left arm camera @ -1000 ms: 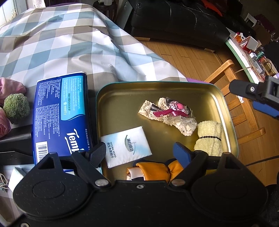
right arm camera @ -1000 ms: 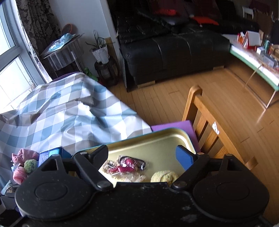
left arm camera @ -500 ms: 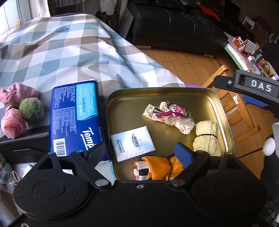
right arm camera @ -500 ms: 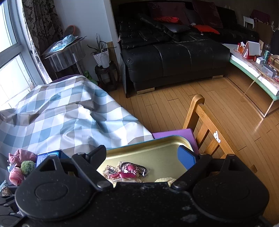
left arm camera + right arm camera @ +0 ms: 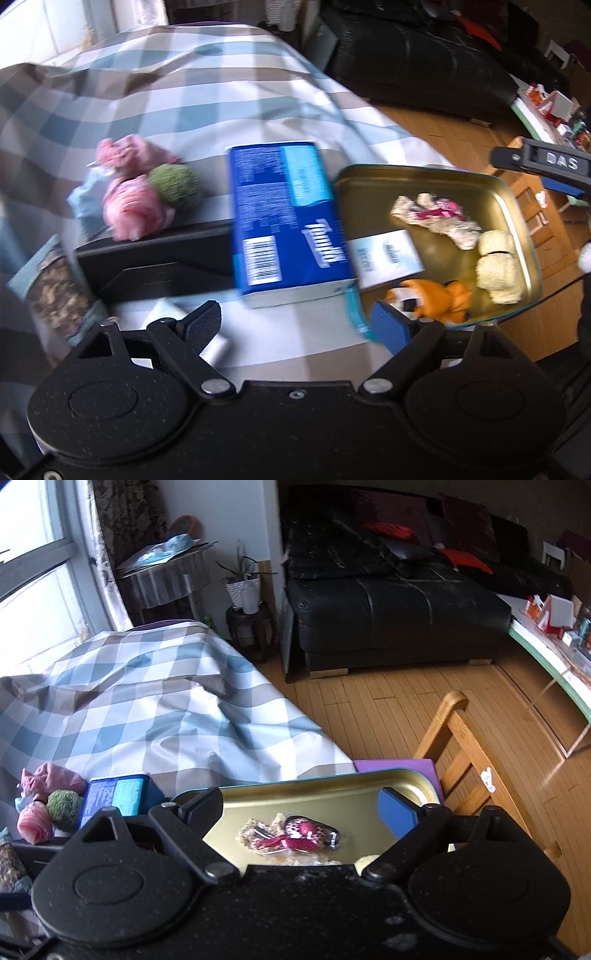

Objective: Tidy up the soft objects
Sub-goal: 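Move the right gripper back to the pink cloth bundle, then grasp the pink cloth bundle with the right gripper and lift it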

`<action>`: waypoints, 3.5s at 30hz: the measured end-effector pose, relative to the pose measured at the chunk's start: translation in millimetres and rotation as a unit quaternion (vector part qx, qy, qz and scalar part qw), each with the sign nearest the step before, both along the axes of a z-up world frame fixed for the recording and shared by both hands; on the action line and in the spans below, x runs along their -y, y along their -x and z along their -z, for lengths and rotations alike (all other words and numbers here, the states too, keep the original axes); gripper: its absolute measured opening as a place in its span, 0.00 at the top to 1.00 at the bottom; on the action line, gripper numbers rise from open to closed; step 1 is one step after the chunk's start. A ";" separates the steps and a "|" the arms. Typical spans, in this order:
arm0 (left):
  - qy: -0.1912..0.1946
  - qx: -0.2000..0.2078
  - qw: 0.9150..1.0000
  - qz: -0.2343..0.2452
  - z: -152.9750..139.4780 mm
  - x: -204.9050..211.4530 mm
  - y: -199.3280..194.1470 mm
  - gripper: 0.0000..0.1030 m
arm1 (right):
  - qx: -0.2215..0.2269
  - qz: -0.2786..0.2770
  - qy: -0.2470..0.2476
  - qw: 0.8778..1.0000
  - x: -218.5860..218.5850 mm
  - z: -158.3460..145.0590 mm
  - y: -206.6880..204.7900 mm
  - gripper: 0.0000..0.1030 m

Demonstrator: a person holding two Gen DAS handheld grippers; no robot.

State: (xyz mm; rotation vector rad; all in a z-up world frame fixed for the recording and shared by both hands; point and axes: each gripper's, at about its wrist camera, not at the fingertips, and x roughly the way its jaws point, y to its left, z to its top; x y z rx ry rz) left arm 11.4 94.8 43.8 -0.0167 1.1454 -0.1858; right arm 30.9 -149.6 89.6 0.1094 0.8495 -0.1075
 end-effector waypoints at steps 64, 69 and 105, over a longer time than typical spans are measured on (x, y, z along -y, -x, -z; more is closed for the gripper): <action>0.086 0.048 0.973 -0.211 -36.7 -229.7 -88.7 0.13 | -0.027 -0.184 0.009 0.982 -306.6 12.8 -91.4 0.11; 0.082 0.055 0.972 -0.215 -38.5 -233.7 -87.5 0.13 | -0.098 -0.167 -0.057 0.979 -314.5 41.1 -134.0 0.11; 0.047 0.032 0.971 -0.231 -19.5 -224.9 -99.2 0.13 | -0.111 -0.218 -0.185 0.952 -270.7 35.6 -135.8 0.33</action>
